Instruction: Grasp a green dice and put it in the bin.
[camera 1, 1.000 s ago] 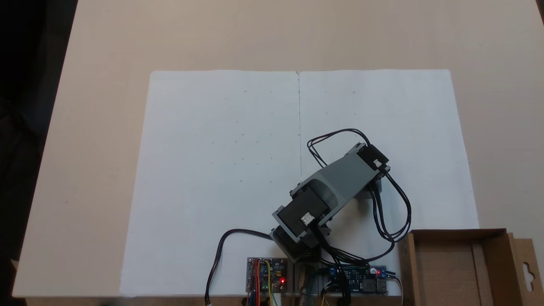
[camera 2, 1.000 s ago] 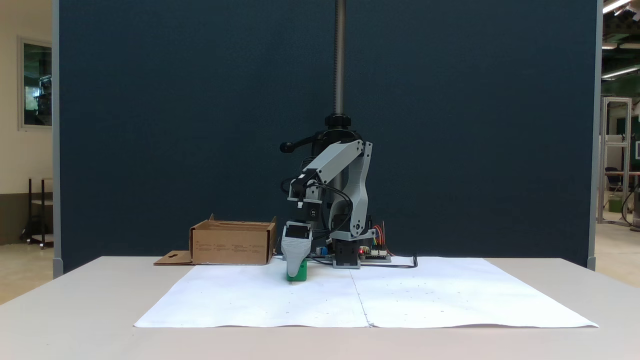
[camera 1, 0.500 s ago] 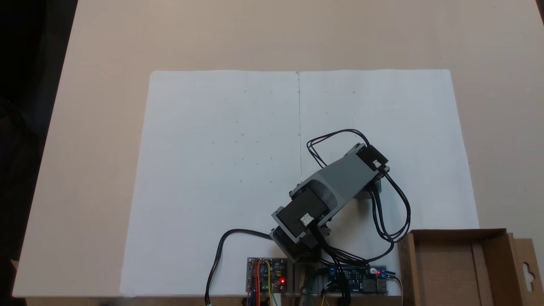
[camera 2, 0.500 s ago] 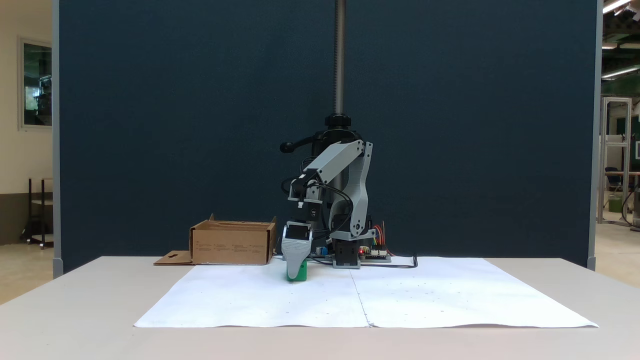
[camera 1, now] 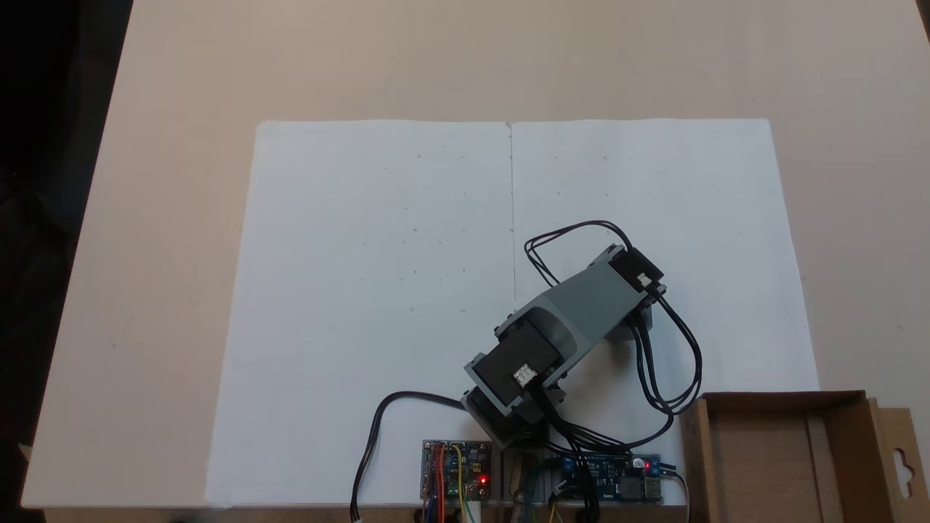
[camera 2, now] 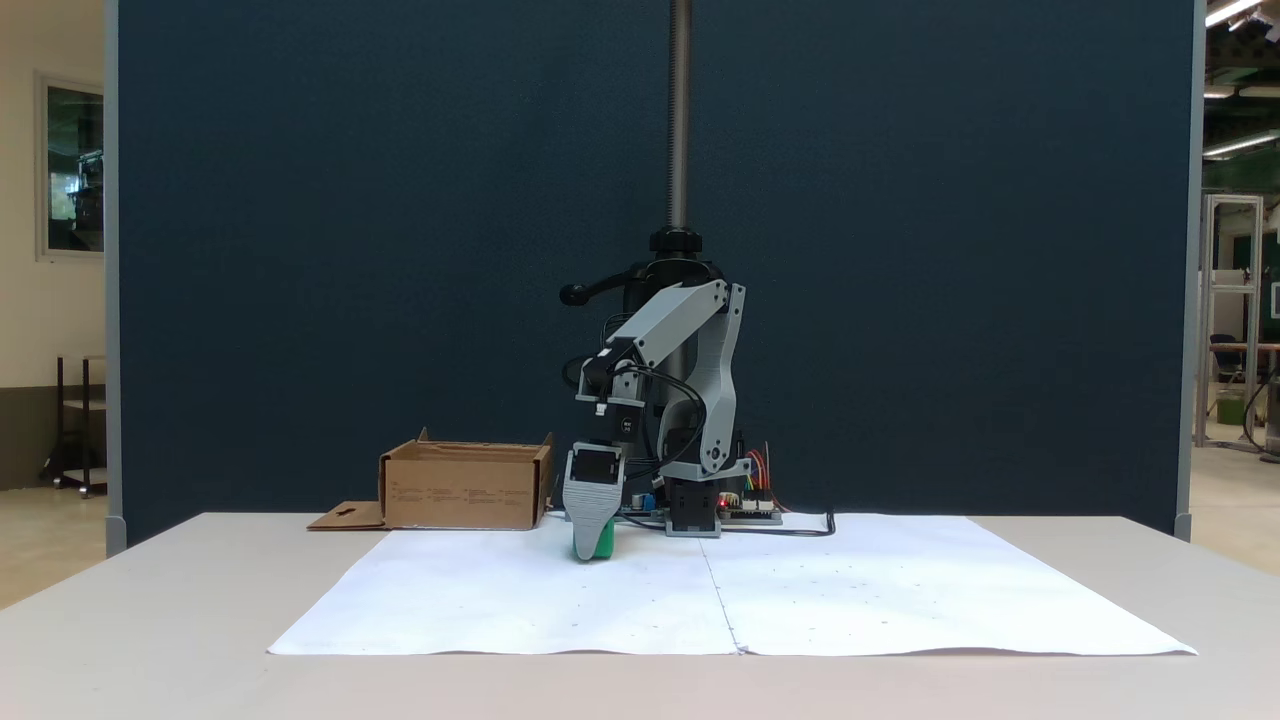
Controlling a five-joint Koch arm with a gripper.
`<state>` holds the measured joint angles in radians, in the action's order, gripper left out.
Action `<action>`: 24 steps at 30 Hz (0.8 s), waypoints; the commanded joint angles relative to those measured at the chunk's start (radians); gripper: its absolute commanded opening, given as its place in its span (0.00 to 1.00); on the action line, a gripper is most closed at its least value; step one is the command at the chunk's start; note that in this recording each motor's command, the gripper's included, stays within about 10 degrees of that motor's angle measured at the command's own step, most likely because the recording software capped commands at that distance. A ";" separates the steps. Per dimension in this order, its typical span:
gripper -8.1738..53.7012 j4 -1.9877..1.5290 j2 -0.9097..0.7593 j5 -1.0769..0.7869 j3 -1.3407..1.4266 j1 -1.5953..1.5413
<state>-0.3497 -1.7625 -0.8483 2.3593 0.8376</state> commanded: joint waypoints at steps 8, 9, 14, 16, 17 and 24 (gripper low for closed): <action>0.32 0.133 -0.049 0.129 -0.008 0.000; 0.32 0.144 -0.067 0.155 -0.018 -0.005; 0.32 0.143 -0.161 0.349 -0.236 -0.006; 0.32 0.143 -0.187 0.392 -0.308 -0.002; 0.32 0.141 -0.189 0.422 -0.344 0.002; 0.32 0.143 -0.052 0.750 -0.762 0.356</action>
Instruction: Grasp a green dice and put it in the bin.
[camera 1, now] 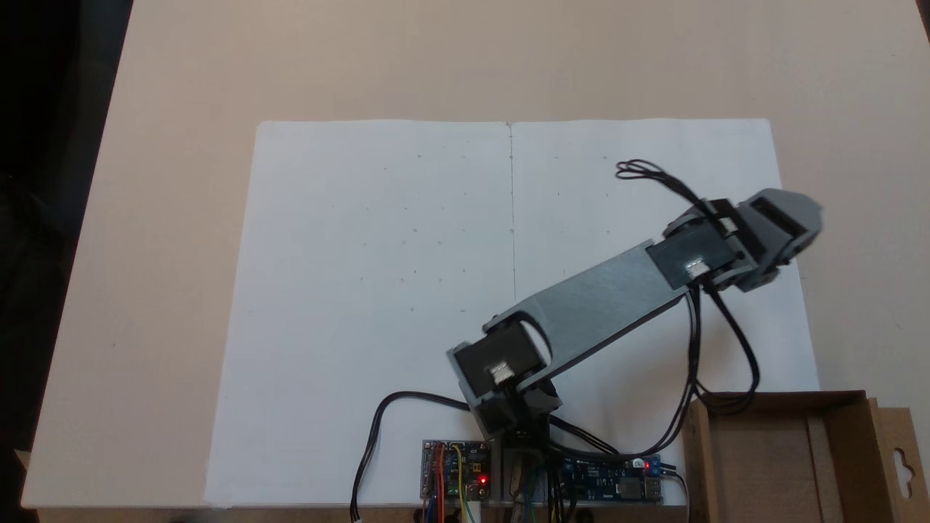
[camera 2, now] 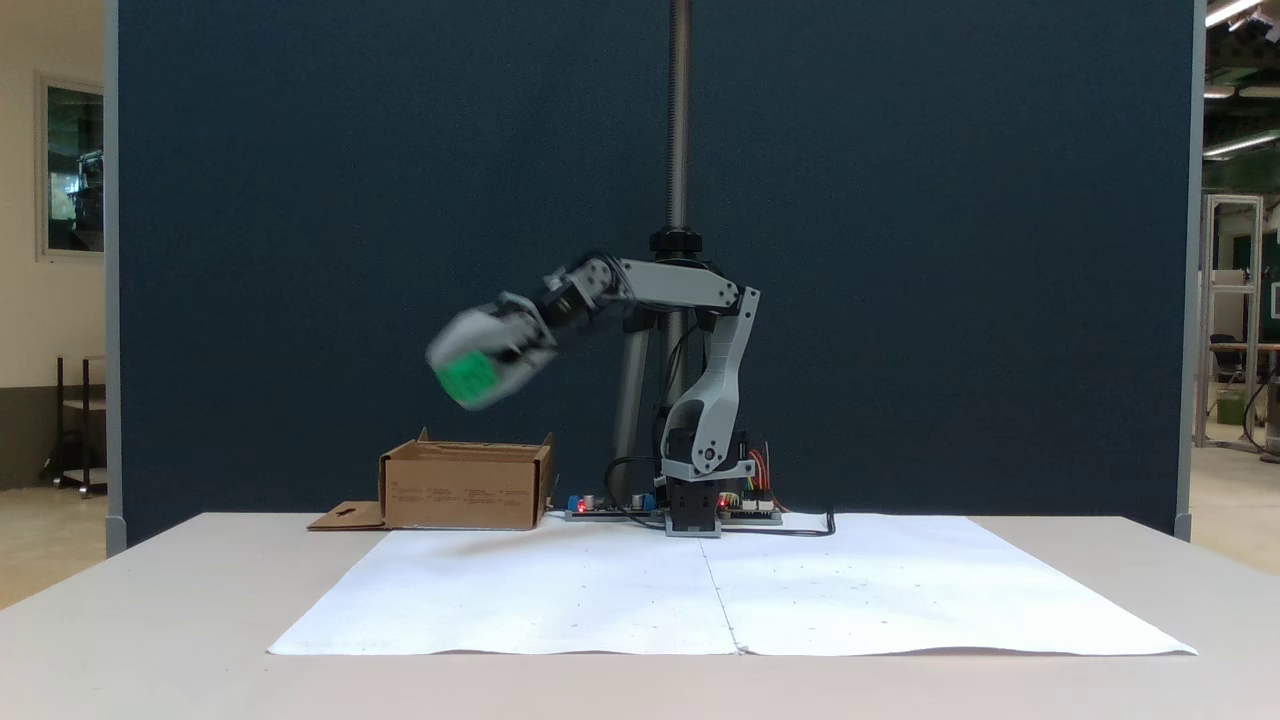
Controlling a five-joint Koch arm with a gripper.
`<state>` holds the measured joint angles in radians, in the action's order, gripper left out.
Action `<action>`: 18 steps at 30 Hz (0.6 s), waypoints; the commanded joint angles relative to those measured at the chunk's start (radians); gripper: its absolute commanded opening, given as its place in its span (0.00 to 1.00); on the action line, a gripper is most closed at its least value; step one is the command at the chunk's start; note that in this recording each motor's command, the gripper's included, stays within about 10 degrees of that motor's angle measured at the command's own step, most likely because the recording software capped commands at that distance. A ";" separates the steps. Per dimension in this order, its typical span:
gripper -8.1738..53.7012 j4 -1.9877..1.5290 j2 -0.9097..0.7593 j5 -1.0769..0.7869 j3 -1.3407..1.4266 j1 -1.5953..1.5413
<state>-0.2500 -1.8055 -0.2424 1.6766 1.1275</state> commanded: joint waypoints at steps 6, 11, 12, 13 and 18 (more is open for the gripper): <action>0.32 0.034 0.080 0.175 -0.166 0.298; 0.32 -0.280 0.140 0.216 -0.261 0.586; 0.32 -0.306 0.143 0.216 -0.261 0.595; 0.32 -0.348 0.146 0.216 -0.261 0.606; 0.32 -0.474 0.173 0.216 -0.261 0.660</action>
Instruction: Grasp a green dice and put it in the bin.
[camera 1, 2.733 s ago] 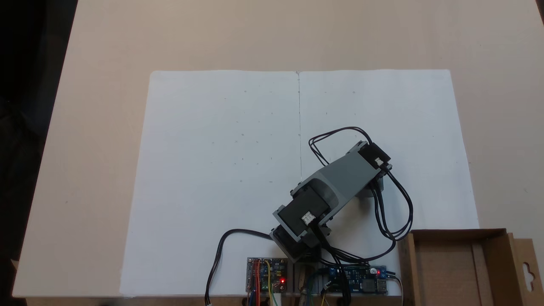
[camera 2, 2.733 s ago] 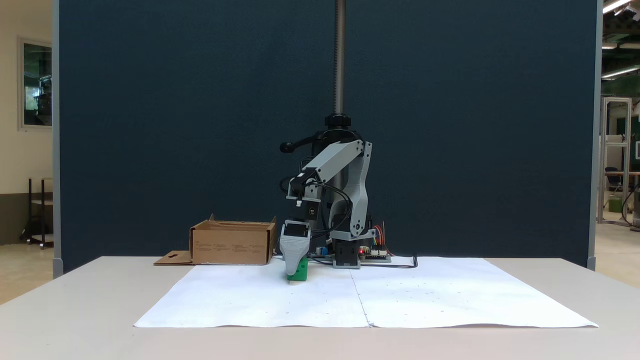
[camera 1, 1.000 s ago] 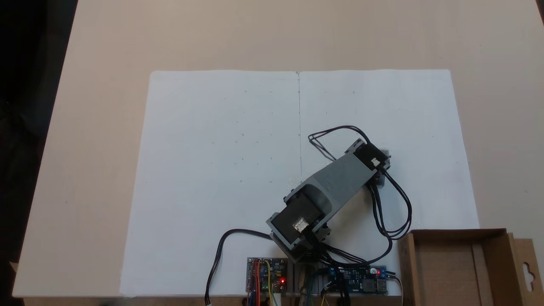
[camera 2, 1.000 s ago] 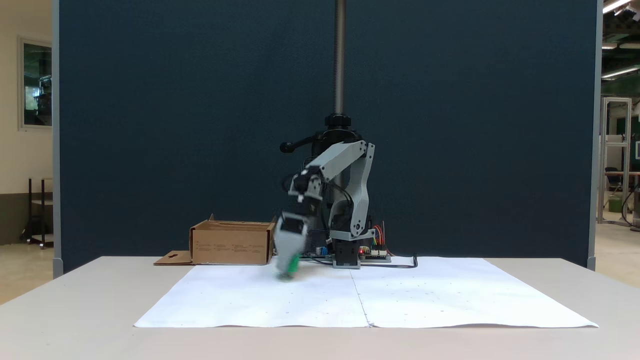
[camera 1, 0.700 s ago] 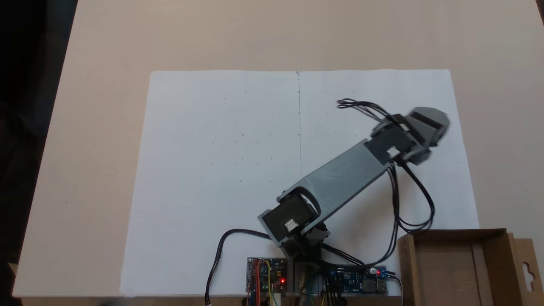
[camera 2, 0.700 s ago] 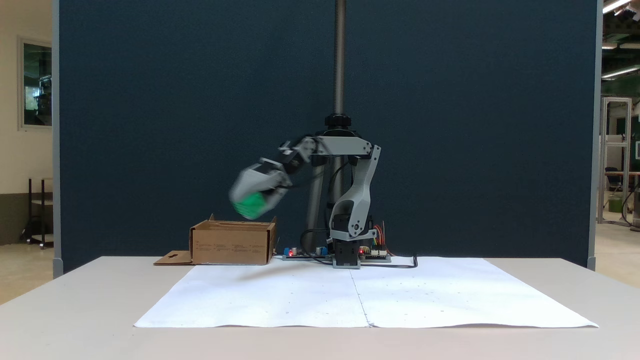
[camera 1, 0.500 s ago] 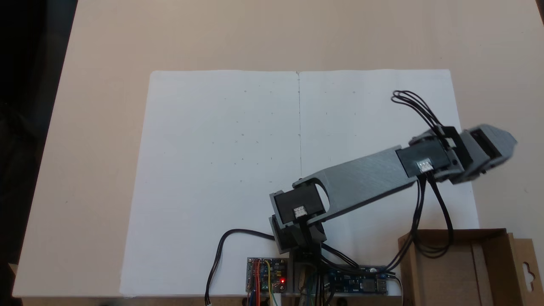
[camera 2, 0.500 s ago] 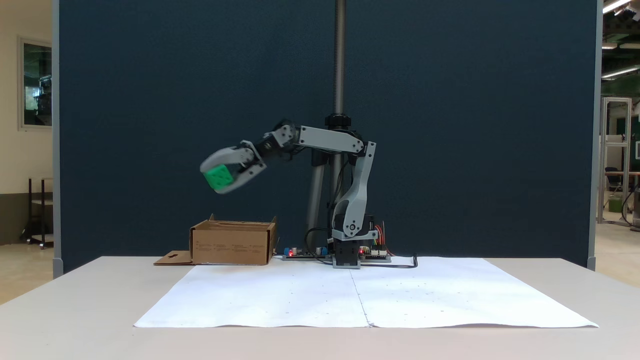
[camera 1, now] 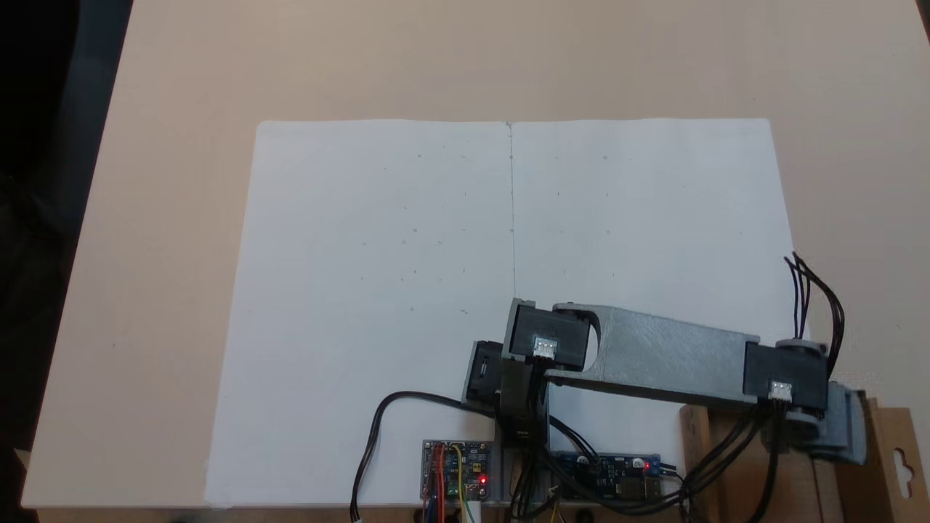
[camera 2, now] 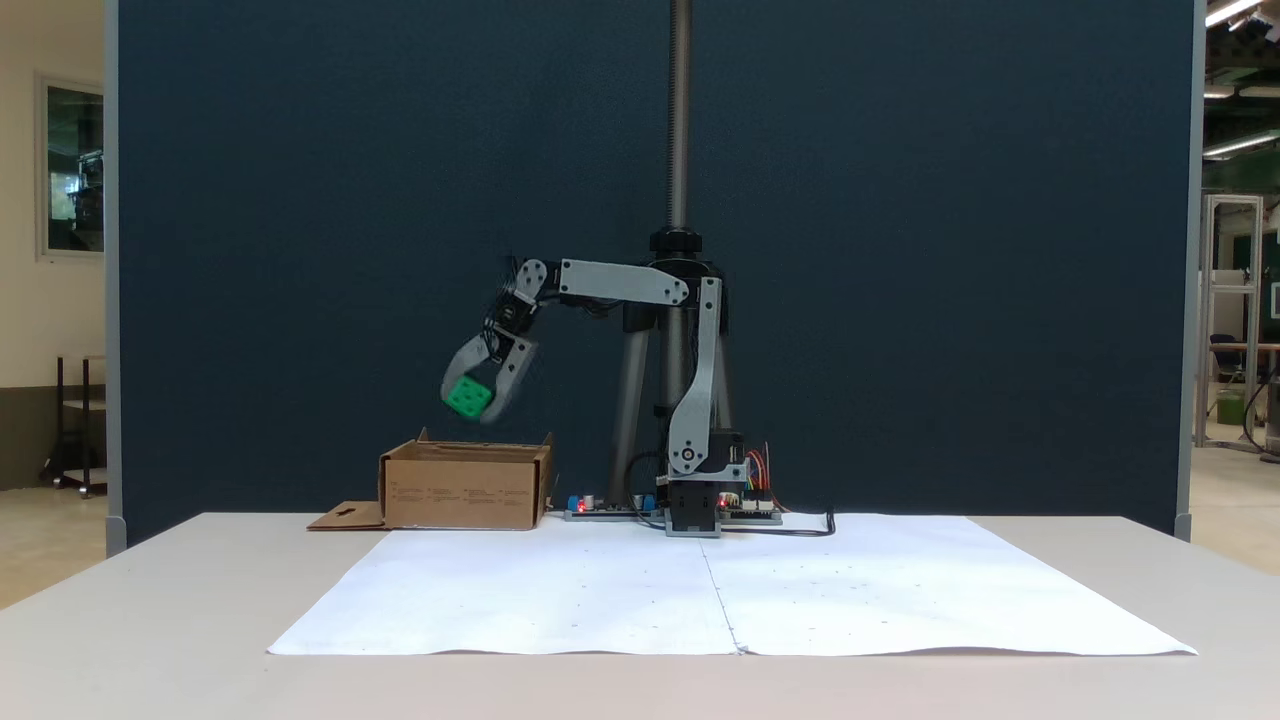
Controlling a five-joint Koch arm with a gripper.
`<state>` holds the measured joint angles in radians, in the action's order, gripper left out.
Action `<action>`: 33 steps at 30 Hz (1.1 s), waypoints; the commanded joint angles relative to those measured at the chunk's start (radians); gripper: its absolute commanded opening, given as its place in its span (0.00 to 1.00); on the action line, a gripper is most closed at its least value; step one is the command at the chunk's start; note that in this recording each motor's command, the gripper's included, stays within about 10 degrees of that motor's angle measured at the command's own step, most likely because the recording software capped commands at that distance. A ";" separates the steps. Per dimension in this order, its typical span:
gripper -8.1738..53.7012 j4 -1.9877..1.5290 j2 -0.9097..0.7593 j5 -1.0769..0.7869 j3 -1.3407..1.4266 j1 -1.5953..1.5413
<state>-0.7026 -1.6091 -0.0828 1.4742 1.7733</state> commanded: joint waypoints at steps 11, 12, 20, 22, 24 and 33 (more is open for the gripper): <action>0.36 0.038 0.150 0.055 -0.060 0.081; 0.54 0.038 0.166 0.054 -0.060 0.081; 0.87 0.103 0.187 0.061 -0.060 0.063; 0.87 0.138 0.170 0.063 -0.060 0.040; 0.86 0.169 0.126 0.066 -0.060 -0.011; 0.84 0.425 -0.206 0.137 -0.060 -0.403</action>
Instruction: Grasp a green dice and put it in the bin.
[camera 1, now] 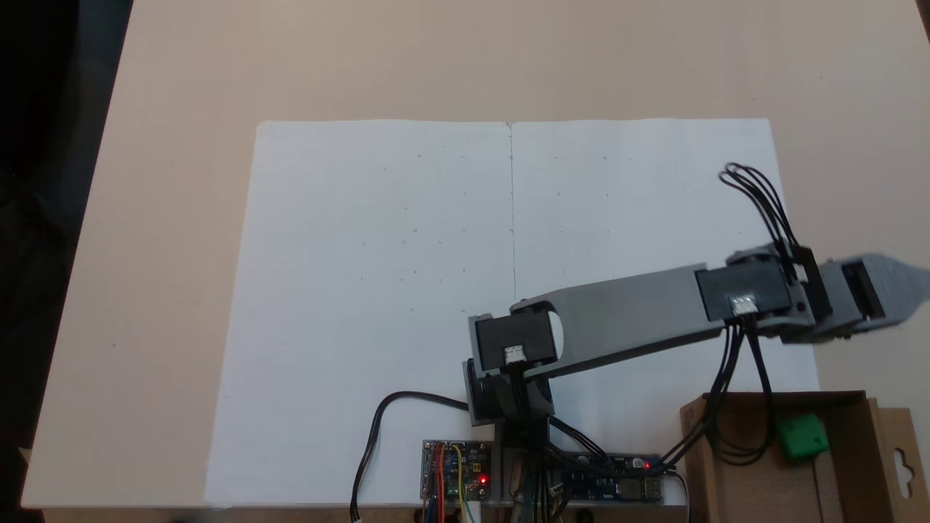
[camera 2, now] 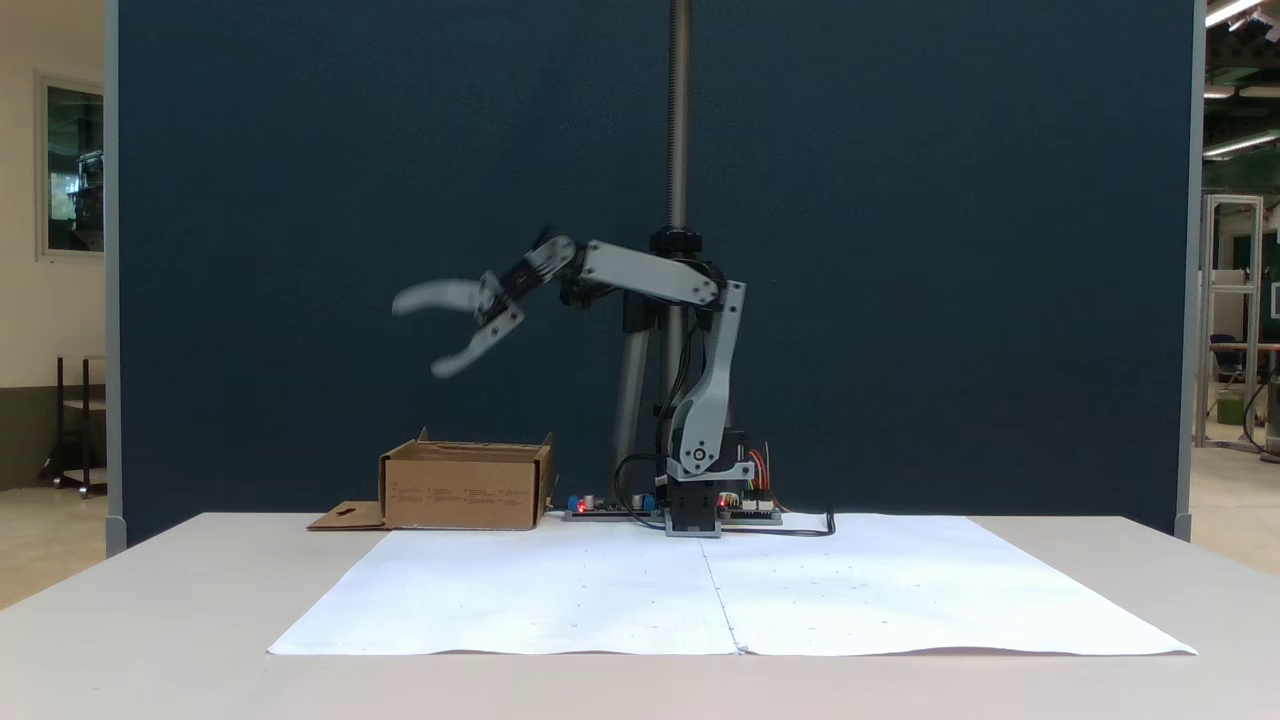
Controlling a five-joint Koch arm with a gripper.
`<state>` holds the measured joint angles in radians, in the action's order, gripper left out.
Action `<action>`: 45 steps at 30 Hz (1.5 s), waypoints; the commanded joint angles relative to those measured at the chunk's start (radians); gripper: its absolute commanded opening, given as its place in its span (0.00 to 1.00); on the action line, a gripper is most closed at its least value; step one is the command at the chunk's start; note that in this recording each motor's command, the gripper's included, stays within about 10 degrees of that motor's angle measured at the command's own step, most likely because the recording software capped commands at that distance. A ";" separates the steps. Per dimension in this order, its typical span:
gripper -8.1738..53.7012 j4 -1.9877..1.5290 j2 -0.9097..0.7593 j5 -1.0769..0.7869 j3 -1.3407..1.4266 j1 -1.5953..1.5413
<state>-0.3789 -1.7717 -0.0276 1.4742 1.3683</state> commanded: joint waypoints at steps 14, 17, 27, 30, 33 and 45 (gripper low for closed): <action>0.84 0.178 -0.311 0.080 0.212 -0.784; 0.85 0.181 -0.368 0.078 0.328 -0.968; 0.84 0.475 -0.549 0.052 0.724 -1.379; 0.84 0.570 -0.594 0.049 0.857 -1.387; 0.84 0.652 -0.600 0.023 0.974 -1.374; 0.83 1.052 -0.603 -0.178 1.419 -1.384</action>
<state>0.5338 -2.2534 -0.1028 2.8977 0.0000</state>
